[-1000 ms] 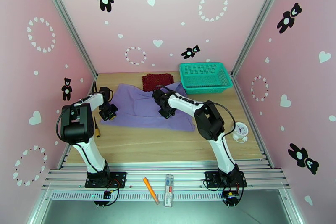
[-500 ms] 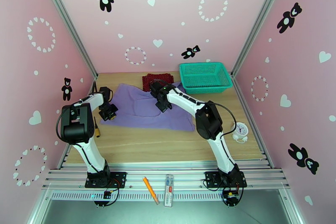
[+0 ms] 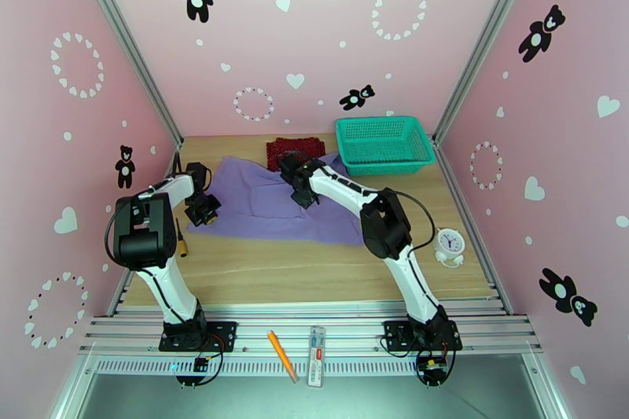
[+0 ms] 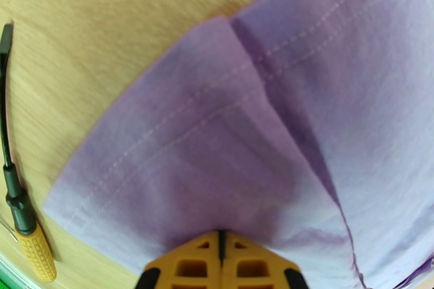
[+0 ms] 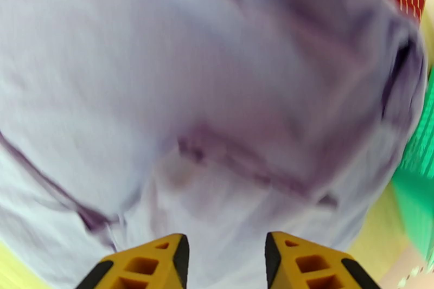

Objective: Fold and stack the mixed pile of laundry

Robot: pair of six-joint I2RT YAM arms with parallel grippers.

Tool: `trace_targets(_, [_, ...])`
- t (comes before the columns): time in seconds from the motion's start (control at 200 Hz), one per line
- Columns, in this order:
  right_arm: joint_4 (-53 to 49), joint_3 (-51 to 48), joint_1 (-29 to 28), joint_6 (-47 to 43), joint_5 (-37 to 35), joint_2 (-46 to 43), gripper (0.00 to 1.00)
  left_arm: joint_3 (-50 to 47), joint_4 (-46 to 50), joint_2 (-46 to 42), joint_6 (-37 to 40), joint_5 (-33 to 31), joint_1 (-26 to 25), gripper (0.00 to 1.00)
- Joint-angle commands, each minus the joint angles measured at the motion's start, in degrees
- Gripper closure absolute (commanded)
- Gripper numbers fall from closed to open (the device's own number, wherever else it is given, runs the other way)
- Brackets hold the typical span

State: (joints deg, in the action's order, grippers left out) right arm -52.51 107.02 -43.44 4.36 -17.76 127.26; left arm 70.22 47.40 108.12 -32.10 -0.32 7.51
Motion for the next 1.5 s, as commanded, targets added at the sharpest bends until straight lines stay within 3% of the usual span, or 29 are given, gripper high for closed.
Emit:
trace_targets(0.0, [1.3, -12.4, -0.2, 10.0, -0.6, -13.1, 0.62, -2.0, 2.5, -1.9, 0.5, -4.3, -0.2, 1.00])
trace_targets(0.21, [7.2, -33.8, -0.2, 22.1, 5.5, -21.9, 0.84, -4.0, 0.7, 0.0, -0.3, -2.8, -0.1, 1.00])
trace_targets(0.641, [11.9, -44.2, 1.0, 29.8, 3.1, -20.8, 0.94, -14.5, -2.3, -8.1, -4.6, -2.2, -1.6, 1.00])
trace_targets(1.001, [11.7, -60.1, 1.7, 38.4, 1.1, -36.0, 0.95, -28.0, -5.4, -20.7, -9.1, 0.4, -3.7, 1.00])
trace_targets(1.251, [8.6, -70.4, 1.7, 44.7, 1.3, -52.6, 0.93, -33.9, -4.5, -29.4, -9.4, 2.2, -3.8, 1.00])
trace_targets(1.436, [4.3, -71.2, 1.7, 44.9, 0.6, -64.1, 0.88, -35.6, -3.4, -34.1, -9.1, 2.3, -3.8, 1.00])
trace_targets(1.496, [3.4, -69.1, 1.7, 43.4, 0.3, -65.2, 0.86, -34.0, -2.6, -34.2, -8.7, 1.9, -3.7, 0.94])
